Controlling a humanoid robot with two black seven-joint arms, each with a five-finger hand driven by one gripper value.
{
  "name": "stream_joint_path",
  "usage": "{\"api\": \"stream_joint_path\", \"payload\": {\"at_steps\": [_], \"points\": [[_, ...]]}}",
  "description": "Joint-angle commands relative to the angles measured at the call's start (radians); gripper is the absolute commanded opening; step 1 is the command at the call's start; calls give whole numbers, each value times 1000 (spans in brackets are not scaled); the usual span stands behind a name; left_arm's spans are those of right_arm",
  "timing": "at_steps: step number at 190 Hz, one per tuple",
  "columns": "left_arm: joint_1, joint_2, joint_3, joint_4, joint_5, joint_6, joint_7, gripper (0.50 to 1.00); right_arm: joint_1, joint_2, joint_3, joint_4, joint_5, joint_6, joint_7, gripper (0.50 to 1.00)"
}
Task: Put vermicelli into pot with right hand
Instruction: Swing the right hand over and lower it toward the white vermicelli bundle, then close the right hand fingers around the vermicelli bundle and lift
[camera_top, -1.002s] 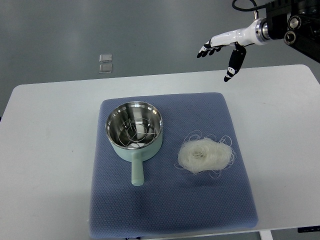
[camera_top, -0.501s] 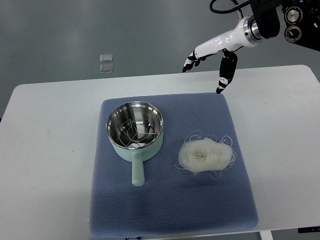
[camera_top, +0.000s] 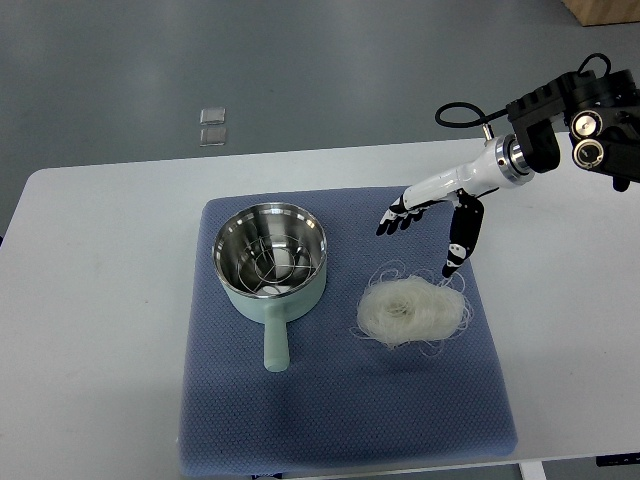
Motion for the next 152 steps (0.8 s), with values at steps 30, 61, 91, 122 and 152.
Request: {"api": "stream_joint_path", "payload": {"at_steps": [30,61,91,122,152], "points": [[0,0,0,-3,0,-1,0,1000,-120,13,51,-11,-16,0,2,926],[0,0,0,-2,0,-1,0,1000,-164,31,59,-44,-54,0,0,926],[1,0,0,-3,0,-1,0,1000,-189,39,61,-46,-57,0,0,926],[1,0,0,-2,0,-1,0,1000,-223,40,79,-46,-57,0,2,926],[0,0,0,-3,0,-1,0,1000,-275,51,110,-47,-60,0,3,919]]}}
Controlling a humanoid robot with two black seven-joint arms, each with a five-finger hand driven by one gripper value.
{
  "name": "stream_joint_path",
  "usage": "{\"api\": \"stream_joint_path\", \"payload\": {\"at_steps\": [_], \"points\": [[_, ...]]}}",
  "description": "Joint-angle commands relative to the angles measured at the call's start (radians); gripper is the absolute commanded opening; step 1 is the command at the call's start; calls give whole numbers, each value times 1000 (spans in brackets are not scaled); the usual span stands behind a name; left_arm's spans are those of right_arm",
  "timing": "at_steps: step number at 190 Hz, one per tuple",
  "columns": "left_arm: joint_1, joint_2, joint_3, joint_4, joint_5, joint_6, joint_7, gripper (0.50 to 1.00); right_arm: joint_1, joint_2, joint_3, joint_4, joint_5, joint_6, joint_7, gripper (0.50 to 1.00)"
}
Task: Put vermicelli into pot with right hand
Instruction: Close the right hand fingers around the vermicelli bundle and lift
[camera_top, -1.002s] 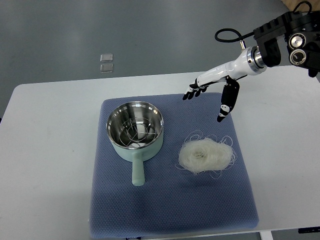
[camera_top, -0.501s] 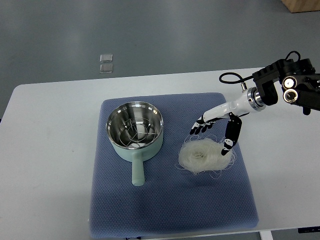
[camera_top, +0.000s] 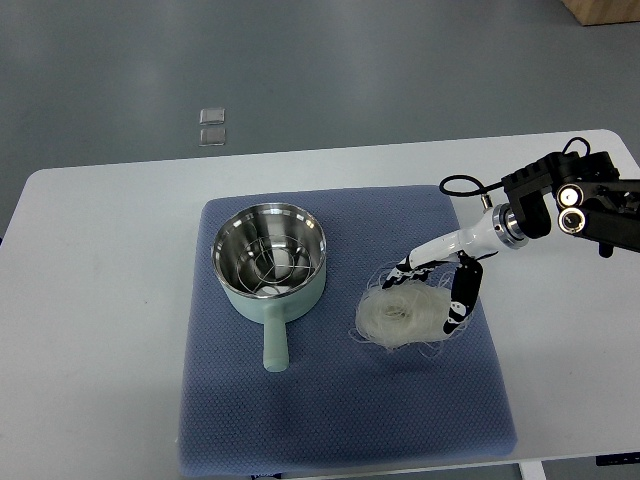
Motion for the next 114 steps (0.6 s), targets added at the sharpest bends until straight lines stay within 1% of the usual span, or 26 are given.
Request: {"api": "stream_joint_path", "payload": {"at_steps": [1,15,23,30,35,43,45,46,47,48,49,50,51,52,53,54,55,56,57,58,59,60,61,62,78,114], "points": [[1,0,0,-1,0,0,0,1000,-28,7,9,-1,-2,0,2,919],[1,0,0,-1,0,0,0,1000,-48,13,9,-7,-3,0,5,911],[0,0,-1,-1,0,0,0,1000,-59,13,9,-10,-3,-17,6,897],[0,0,-1,-1,0,0,0,1000,-68,15,7,-16,-3,-32,6,856],[0,0,-1,-1,0,0,0,1000,-71,18,9,-19,-3,-39,6,842],[0,0,-1,-1,0,1,0,1000,-79,24,9,-25,-3,-51,6,801],[0,0,-1,-1,0,0,0,1000,-81,25,9,-27,-3,-54,6,785],[0,0,-1,-1,0,1,0,1000,-84,25,9,-27,-3,-57,6,766],[0,0,-1,-1,0,1,0,1000,-84,25,9,-27,-3,-57,6,766],[0,0,-1,-1,0,0,0,1000,-85,27,9,-29,-3,-60,6,740],[0,0,-1,-1,0,0,0,1000,-85,27,9,-29,-3,-60,6,740],[1,0,-1,-1,0,0,0,1000,-87,28,9,-29,-3,-63,6,709],[1,0,-1,-1,0,0,0,1000,-87,28,9,-29,-3,-63,6,709],[1,0,-1,-1,0,1,0,1000,-87,28,9,-29,-5,-66,6,670],[1,0,-1,-1,0,1,0,1000,-87,28,9,-29,-5,-66,6,670],[1,0,-1,-1,0,1,0,1000,-88,30,9,-30,-5,-71,6,632],[1,0,-1,-1,0,1,0,1000,-88,30,9,-30,-5,-71,6,631],[0,0,-1,-1,0,0,0,1000,-88,32,9,-30,-6,-75,6,595],[0,0,-1,-1,0,0,0,1000,-88,32,9,-30,-6,-75,6,594],[0,0,-1,-1,0,0,0,1000,-90,32,9,-30,-8,-80,6,556],[0,0,-1,-1,0,0,0,1000,-90,32,9,-30,-8,-80,6,556],[0,0,-1,-1,0,0,0,1000,-90,33,9,-30,-11,-83,8,523],[0,0,-1,-1,0,0,0,1000,-90,33,9,-30,-11,-83,8,523],[0,0,-1,-1,0,0,0,1000,-90,35,9,-30,-14,-88,8,500],[0,0,-1,-1,0,1,0,1000,-100,36,9,-33,-55,-108,9,500],[0,0,-1,0,0,1,0,1000,-97,32,18,-32,-68,-104,9,500]]}}
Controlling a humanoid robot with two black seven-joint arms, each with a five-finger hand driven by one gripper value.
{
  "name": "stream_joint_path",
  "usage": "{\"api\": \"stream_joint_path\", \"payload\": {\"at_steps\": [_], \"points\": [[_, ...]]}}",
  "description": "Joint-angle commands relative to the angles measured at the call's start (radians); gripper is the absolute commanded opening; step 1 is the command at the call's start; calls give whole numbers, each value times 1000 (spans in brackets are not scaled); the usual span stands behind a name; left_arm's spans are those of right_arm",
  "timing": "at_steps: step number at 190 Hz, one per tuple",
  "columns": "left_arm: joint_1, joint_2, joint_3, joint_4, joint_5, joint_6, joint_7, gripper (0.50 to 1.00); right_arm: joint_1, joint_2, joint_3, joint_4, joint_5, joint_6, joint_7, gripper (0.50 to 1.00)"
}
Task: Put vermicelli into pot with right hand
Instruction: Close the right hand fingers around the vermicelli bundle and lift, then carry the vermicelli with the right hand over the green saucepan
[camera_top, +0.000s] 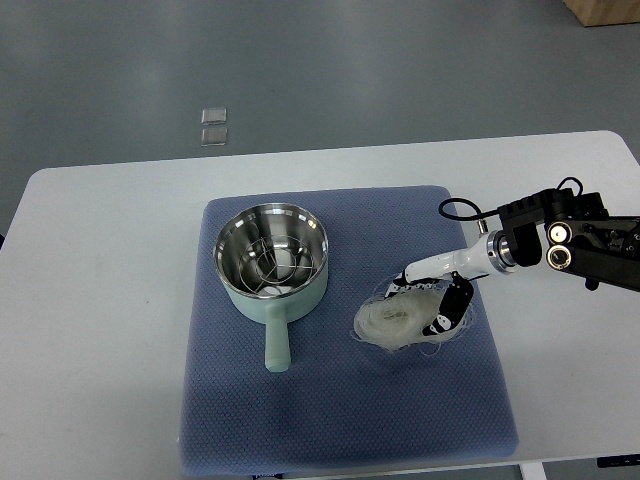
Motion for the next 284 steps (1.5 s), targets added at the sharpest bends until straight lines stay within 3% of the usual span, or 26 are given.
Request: {"api": "stream_joint_path", "payload": {"at_steps": [1,18,46,96,138,174,226,284], "points": [[0,0,0,1,0,0,0,1000,3,-4,12,3,-2,4,1,500],[1,0,0,1,0,0,0,1000,13,-16,36,14,2,19,0,500],[1,0,0,2,0,0,0,1000,79,-85,75,70,19,107,3,500],[0,0,2,1,0,0,0,1000,280,-193,93,155,50,107,1,500],[1,0,2,-1,0,-1,0,1000,463,-179,95,158,151,107,-3,500],[0,0,2,-1,0,-1,0,1000,541,-42,81,109,196,107,-9,500],[1,0,0,5,0,-1,0,1000,550,229,35,-80,180,107,-11,500],[1,0,0,10,-1,0,0,1000,489,448,-51,-250,167,22,-11,500]]}}
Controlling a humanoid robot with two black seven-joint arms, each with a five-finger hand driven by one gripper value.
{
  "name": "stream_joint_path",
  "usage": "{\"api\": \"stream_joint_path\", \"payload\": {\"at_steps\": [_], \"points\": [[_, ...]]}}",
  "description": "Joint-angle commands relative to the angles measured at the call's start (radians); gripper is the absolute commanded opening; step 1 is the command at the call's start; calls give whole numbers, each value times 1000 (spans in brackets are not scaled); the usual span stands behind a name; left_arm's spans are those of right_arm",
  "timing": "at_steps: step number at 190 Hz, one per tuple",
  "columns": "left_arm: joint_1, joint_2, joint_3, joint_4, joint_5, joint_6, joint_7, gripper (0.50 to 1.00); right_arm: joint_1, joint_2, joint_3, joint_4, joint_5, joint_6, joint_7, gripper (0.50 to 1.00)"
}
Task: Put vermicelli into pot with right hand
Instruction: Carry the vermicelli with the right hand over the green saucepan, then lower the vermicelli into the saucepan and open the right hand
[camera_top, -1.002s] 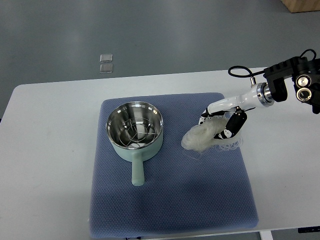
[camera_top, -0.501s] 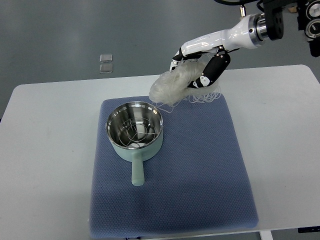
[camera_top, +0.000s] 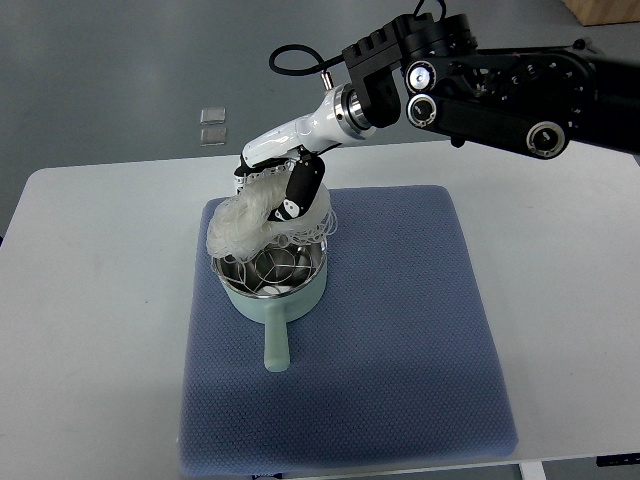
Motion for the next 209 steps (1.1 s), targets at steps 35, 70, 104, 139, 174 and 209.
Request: {"api": "stream_joint_path", "payload": {"at_steps": [35,70,104,139,174,209], "points": [[0,0,2,1,0,0,0,1000,-81,99,-12,-99,-66,-28,0,500],[0,0,2,1,0,0,0,1000,-116,126,-12,-143,-76,-47,0,500],[0,0,2,1,0,0,0,1000,-139,146,-13,-171,-76,-68,0,500],[0,0,2,1,0,0,0,1000,-139,148,-12,-174,-73,-70,2,887],[0,0,2,1,0,0,0,1000,-138,145,-10,-175,-73,-64,2,928],[0,0,2,2,0,0,0,1000,-124,122,7,-174,-58,-50,2,928]]}}
